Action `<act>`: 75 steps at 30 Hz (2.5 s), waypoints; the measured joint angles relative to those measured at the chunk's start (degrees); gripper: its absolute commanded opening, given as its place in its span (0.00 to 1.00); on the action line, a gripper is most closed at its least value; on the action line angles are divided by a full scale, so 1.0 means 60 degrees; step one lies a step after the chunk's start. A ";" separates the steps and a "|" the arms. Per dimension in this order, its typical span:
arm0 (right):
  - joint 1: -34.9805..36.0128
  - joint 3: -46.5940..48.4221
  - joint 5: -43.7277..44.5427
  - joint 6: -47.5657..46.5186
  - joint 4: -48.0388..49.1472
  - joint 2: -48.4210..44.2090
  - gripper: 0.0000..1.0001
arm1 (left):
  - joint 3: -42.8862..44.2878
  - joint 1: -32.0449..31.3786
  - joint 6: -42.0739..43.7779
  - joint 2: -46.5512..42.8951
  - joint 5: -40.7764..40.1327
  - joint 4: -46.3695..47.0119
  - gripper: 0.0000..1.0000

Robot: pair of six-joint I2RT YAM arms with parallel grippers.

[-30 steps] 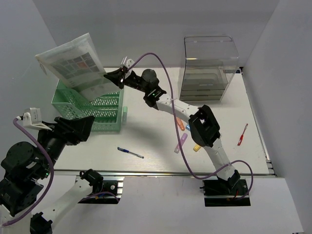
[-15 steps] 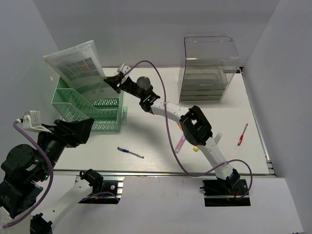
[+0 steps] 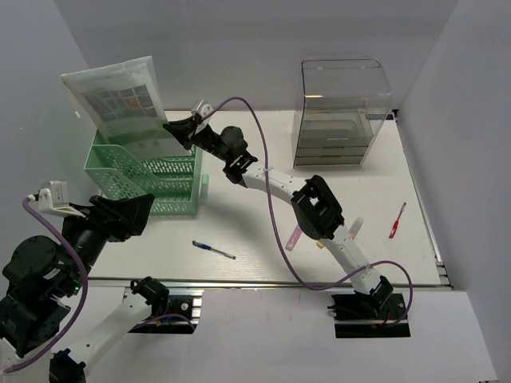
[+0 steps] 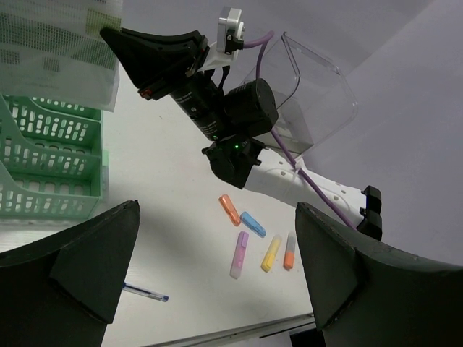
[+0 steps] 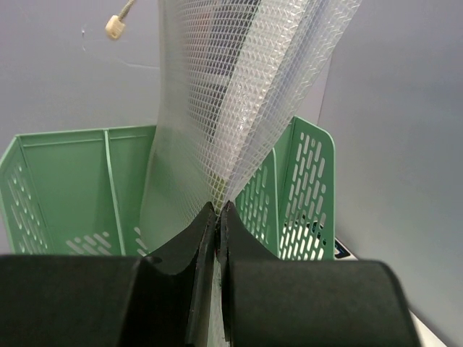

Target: Organize the desk

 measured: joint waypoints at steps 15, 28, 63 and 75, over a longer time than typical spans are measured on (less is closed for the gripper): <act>0.0015 0.0178 -0.0018 0.0419 0.0364 0.0721 0.00 | 0.0000 0.0000 0.0084 0.0044 -0.0208 -0.0025 0.98; 0.0036 0.0229 0.0044 0.0342 0.0732 0.0976 0.00 | 0.0000 0.0000 0.0182 0.0109 -0.0248 -0.0007 0.98; 0.0098 -0.1209 0.0321 -0.0994 0.1009 0.1064 0.82 | 0.0004 -0.0073 0.0168 0.0095 -0.0277 -0.0011 0.98; 0.0007 -0.2532 0.0324 -0.1530 0.1078 0.0007 0.89 | -0.0138 -0.0076 0.0062 -0.0036 0.0022 0.0302 0.98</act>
